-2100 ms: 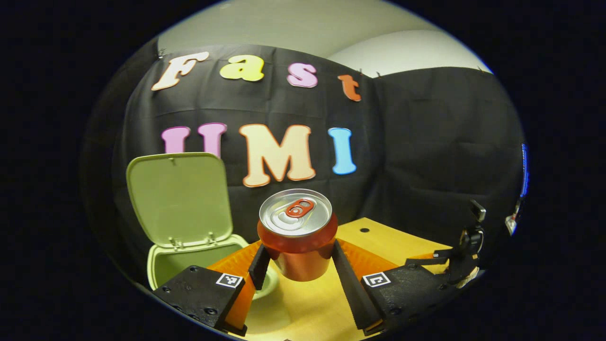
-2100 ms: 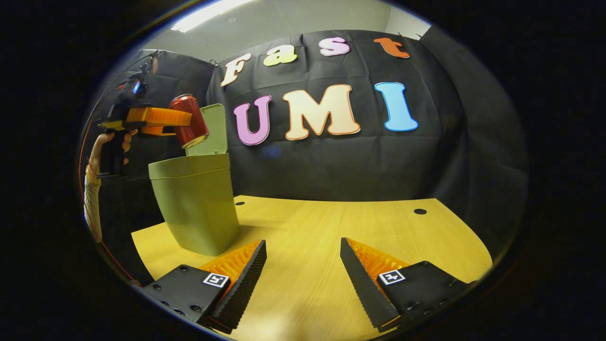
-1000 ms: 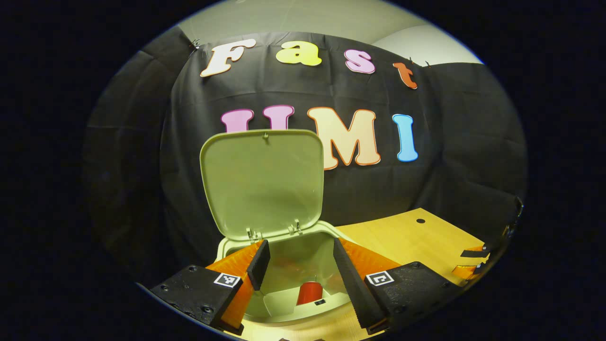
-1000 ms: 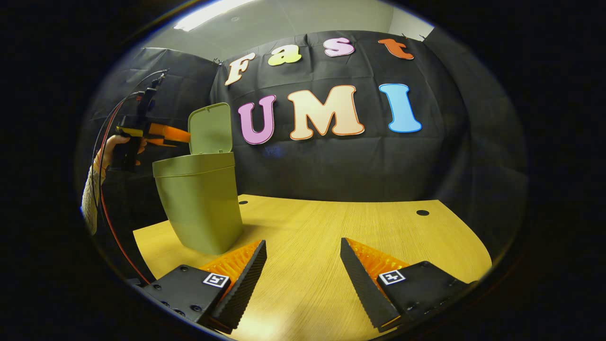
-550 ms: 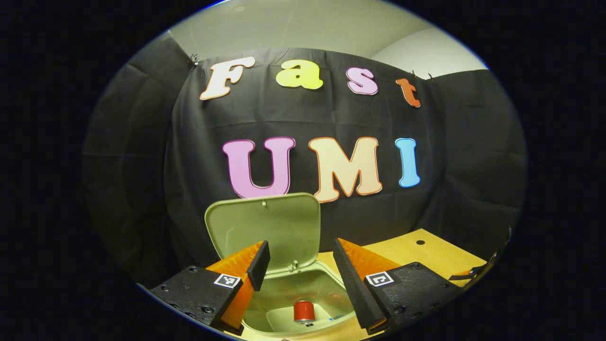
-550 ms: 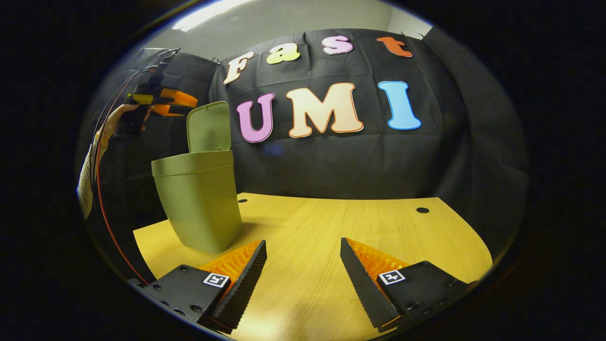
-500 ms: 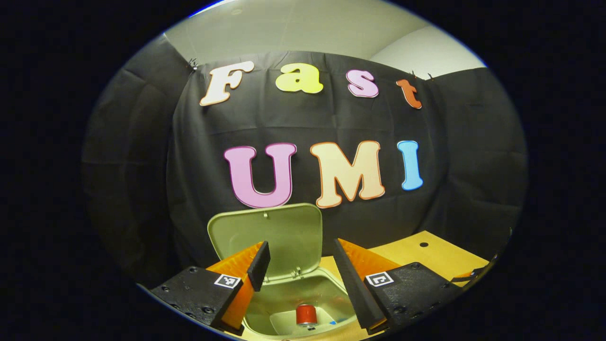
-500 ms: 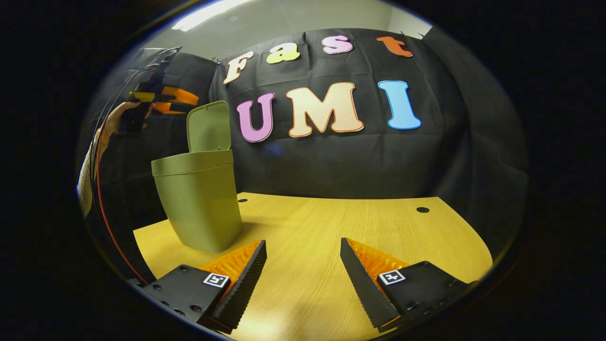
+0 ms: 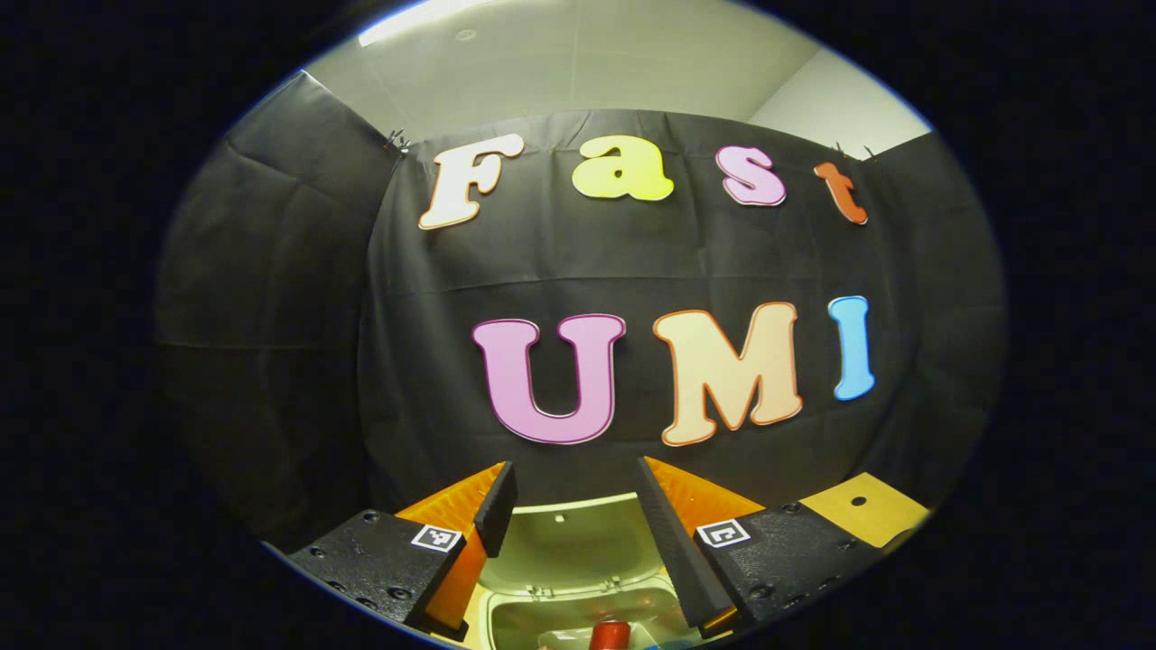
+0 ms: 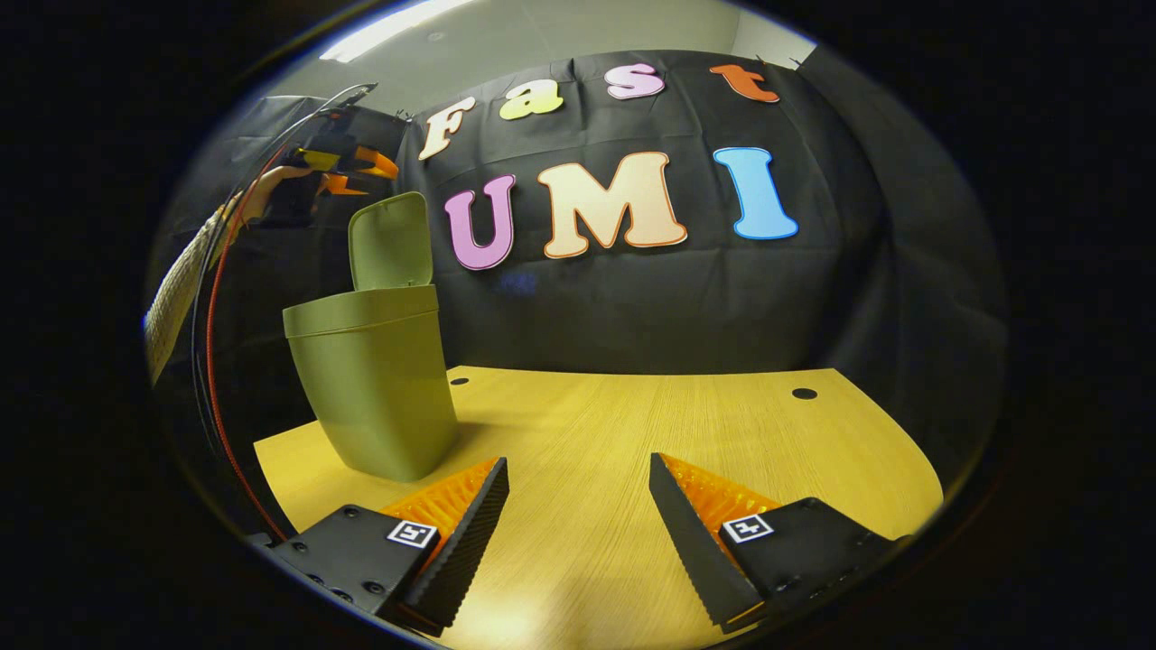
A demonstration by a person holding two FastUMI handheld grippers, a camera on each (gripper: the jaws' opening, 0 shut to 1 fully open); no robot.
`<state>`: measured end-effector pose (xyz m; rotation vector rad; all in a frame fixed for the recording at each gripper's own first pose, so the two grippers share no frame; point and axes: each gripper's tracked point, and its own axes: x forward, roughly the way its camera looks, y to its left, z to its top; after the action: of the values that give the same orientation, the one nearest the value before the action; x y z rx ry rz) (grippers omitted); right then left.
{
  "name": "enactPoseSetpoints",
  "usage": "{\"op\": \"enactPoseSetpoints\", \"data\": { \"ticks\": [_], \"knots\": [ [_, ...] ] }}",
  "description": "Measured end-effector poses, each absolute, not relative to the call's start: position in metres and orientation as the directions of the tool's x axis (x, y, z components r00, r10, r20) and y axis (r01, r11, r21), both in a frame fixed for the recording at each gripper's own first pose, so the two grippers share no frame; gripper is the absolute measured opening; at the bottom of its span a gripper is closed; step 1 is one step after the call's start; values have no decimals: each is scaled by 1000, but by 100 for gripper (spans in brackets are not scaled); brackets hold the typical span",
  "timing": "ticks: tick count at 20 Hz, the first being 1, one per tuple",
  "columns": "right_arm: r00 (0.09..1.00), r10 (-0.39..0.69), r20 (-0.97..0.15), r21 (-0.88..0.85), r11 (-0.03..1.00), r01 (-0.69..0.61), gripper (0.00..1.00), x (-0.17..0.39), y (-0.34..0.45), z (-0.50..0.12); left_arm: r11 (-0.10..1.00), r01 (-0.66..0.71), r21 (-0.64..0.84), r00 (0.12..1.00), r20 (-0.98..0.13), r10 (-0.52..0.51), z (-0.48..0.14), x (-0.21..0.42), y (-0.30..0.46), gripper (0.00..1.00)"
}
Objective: Press the lid of the desktop garbage bin to open it, pick up the crumpled paper on the desktop and throw it into the bin, then pick up the pop can on the desktop and drop it into the bin, and finally close the garbage bin lid.
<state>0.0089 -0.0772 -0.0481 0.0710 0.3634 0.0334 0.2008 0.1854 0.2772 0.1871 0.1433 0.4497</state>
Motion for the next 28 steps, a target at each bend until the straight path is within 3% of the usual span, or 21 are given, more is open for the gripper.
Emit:
{"op": "enactPoseSetpoints", "data": {
  "ticks": [11, 22, 27, 28],
  "knots": [
    [932, 63, -356, 69, 997, -40, 98, 11, -68, -50, 886, -440, 148, 880, -127, 458, 237, 206, 196, 83],
    [918, 94, -385, 79, 995, -69, 98, 11, -52, -59, 940, -316, 127, 943, -70, 326, 204, 114, 131, 81],
    [923, 110, -368, 86, 993, -85, 98, 8, -47, -52, 948, -296, 117, 947, -90, 307, 171, 87, 118, 80],
    [923, 111, -368, 87, 993, -84, 98, 8, -47, -52, 950, -293, 105, 947, -107, 304, 160, 82, 116, 84]
  ]
}}
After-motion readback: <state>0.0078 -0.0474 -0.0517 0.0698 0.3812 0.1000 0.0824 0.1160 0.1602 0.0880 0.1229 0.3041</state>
